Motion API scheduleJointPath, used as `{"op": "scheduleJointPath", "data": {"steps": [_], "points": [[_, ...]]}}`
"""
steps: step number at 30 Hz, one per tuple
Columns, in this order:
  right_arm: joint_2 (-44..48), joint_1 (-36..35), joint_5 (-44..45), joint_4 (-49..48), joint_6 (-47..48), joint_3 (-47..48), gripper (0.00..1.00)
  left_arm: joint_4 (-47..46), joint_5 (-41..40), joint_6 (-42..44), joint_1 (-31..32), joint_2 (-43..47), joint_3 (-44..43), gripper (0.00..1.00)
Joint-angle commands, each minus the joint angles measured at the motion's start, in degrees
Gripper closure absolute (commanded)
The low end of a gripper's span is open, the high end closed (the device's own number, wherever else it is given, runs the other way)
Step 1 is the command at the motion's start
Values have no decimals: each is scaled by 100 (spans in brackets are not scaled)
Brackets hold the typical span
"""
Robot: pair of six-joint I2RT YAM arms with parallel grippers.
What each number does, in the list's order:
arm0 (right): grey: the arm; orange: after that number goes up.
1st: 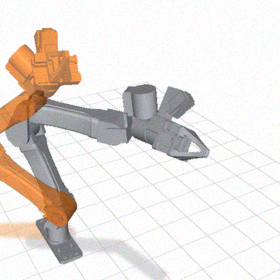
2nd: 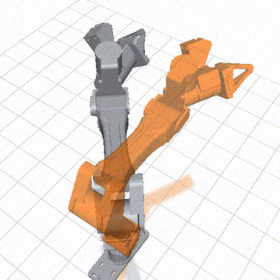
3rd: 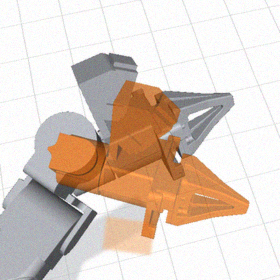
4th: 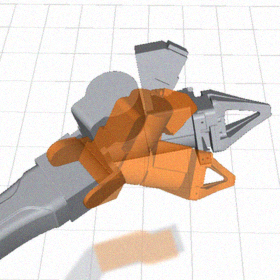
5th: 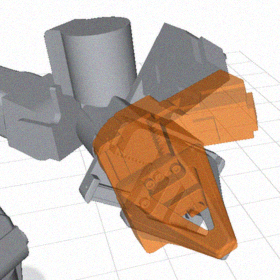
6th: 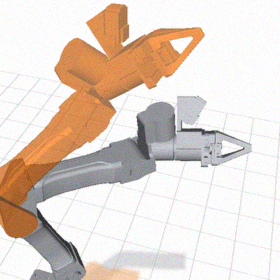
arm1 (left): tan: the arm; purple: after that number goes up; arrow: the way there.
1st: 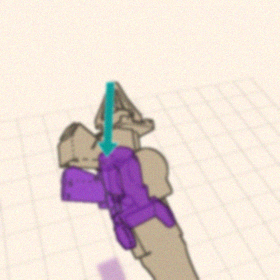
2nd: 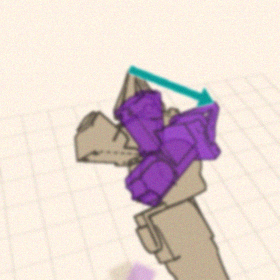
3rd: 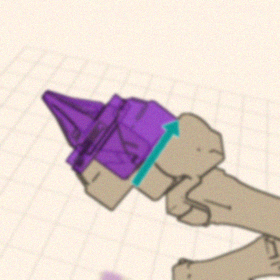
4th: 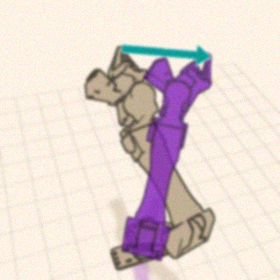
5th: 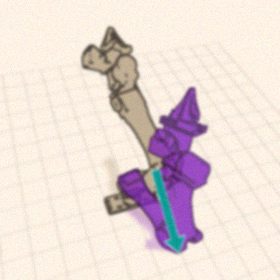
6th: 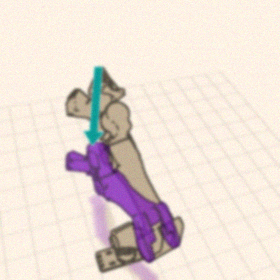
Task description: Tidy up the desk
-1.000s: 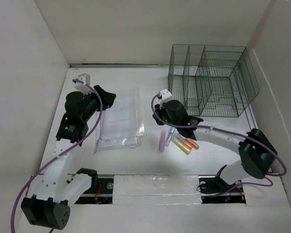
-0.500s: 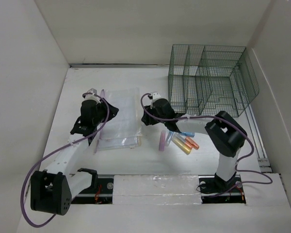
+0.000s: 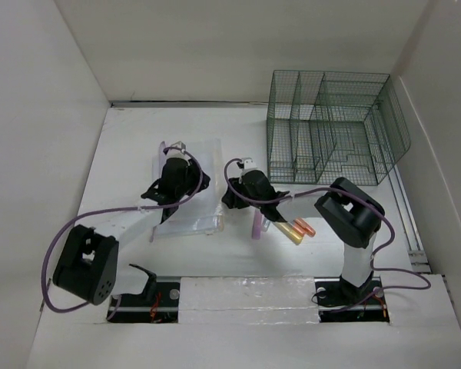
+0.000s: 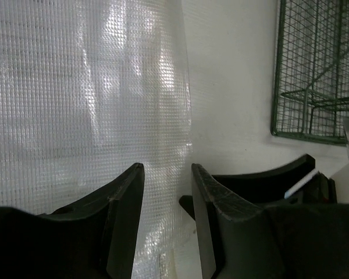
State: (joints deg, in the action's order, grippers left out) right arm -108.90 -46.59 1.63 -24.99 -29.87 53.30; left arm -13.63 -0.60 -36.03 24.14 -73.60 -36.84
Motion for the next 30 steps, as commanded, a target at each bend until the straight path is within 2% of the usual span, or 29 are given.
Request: {"op": "scheduleJointPath", "data": {"steps": [1, 3, 6, 7, 10, 11, 12, 16, 20, 28, 30], "points": [[80, -43, 40, -663, -203, -283, 52, -263, -529, 105, -23, -424, -437, 66], [36, -43, -101, -1223, -291, -434, 56, -115, -529, 140, -23, -672, -674, 65], [-17, -43, -514, -1857, -414, -654, 67, -96, -555, 140, -23, -1033, -1026, 65], [0, -43, -584, -2008, -441, -706, 74, -96, -555, 158, -23, -1199, -1105, 64], [70, 9, -707, -2492, -459, -917, 82, 175, -468, 263, -23, -1568, -1492, 60], [88, 9, -725, -2589, -432, -953, 83, 194, -372, 281, -23, -1639, -1536, 59], [132, 9, -812, -2807, -389, -1040, 88, 185, -292, 307, -23, -1735, -1598, 53], [202, 9, -945, -3169, -388, -1207, 100, 281, -282, 412, -23, -1780, -1607, 46], [264, 9, -1006, -3284, -345, -1287, 100, 598, -747, 597, 292, -1859, -1747, 42], [493, 9, -919, -3161, -265, -1568, 100, 712, -617, 773, 538, -2395, -2160, 43], [554, -43, -892, -3152, -239, -1691, 100, 773, -809, 869, 653, -2561, -2379, 44]]}}
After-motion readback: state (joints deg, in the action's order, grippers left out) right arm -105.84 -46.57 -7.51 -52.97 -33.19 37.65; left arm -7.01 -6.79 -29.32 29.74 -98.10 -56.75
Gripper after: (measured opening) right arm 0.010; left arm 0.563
